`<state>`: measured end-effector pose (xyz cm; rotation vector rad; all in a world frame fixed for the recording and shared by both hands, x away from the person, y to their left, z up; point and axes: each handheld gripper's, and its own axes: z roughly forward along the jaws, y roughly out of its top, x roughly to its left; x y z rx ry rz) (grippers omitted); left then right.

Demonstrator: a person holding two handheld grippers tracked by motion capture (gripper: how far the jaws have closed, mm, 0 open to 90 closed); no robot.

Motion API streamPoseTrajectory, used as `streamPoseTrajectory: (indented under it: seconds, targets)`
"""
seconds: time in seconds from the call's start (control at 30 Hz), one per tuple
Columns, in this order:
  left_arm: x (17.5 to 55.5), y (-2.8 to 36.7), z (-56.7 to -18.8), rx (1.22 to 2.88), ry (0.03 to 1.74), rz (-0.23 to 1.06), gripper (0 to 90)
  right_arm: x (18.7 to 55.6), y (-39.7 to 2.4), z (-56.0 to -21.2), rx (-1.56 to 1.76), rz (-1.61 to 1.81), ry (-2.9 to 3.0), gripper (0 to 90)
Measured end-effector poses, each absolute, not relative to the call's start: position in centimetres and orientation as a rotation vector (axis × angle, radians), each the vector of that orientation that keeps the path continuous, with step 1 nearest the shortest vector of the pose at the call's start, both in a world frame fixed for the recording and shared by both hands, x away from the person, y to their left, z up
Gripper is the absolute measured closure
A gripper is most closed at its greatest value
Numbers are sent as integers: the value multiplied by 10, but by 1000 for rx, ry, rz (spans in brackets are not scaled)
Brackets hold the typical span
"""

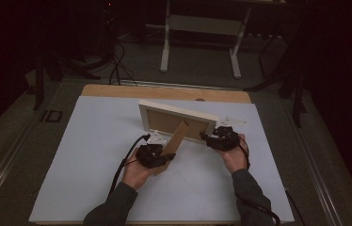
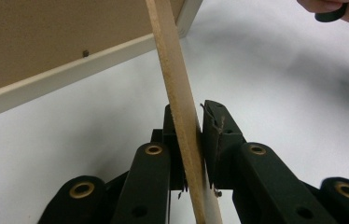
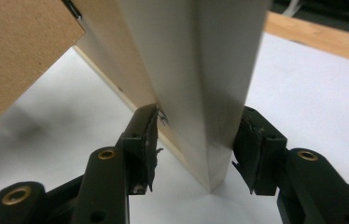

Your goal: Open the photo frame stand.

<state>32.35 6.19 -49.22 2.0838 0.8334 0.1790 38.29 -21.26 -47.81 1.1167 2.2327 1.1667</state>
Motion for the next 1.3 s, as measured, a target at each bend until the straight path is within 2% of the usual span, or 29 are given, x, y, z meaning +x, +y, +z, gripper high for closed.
streamPoseTrajectory:
  seconds: [0.5,1.17,1.3]
  targets:
    - [319,63,-497,2076,841,187,809,373,-199,-481,1044,1084,2144,521]
    - [307,71,-509,2107,863,198,805,364,-210,-482,1084,1218,2232,462]
    - [305,73,-508,2109,856,207,812,362,-212,-482,1095,1225,2231,474]
